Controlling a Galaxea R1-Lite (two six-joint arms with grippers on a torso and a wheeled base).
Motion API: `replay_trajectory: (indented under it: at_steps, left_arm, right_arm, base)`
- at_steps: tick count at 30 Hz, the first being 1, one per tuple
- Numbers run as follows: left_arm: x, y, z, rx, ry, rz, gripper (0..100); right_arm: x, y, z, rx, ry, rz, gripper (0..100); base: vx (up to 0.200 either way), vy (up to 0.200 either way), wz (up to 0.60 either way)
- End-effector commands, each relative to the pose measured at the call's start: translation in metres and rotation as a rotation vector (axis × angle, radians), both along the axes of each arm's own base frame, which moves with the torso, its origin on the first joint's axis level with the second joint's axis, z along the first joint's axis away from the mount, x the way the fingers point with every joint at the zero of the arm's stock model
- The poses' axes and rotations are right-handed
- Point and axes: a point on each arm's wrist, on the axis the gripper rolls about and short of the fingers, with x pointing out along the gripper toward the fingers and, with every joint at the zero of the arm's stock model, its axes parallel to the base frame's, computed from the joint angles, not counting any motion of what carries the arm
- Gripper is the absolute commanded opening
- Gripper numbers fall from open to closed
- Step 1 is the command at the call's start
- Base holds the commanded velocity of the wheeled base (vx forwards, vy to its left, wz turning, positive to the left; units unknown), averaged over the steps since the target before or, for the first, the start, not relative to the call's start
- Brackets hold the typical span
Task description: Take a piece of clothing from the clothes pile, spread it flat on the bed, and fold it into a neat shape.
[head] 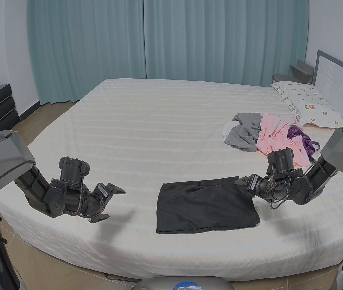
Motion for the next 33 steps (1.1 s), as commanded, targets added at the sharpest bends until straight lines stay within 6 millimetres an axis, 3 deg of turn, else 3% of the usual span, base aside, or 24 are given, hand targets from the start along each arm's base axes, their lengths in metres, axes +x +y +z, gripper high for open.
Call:
replay_trajectory:
  at_steps: [1, 4, 16, 33]
  left_arm:
    - [0.001, -0.001, 0.0, 0.0, -0.003, -0.002, 100]
    - [0.0, -0.001, 0.0, -0.001, -0.001, -0.003, 100]
    - [-0.003, -0.007, 0.001, -0.001, 0.0, -0.02, 100]
    - [-0.005, -0.015, 0.001, 0.014, -0.003, -0.036, 100]
  right_arm:
    - [0.0, 0.0, -0.004, -0.001, 0.009, 0.0, 100]
    - [-0.001, 0.0, -0.003, -0.002, 0.011, 0.0, 100]
    - [0.0, 0.0, -0.003, -0.001, 0.009, -0.002, 100]
    - [0.001, 0.014, -0.007, 0.048, 0.026, -0.009, 100]
  base:
    - [0.0, 0.0, 0.0]
    - [0.0, 0.0, 0.0]
    - [0.0, -0.2, 0.0]
    - [0.0, 0.0, 0.0]
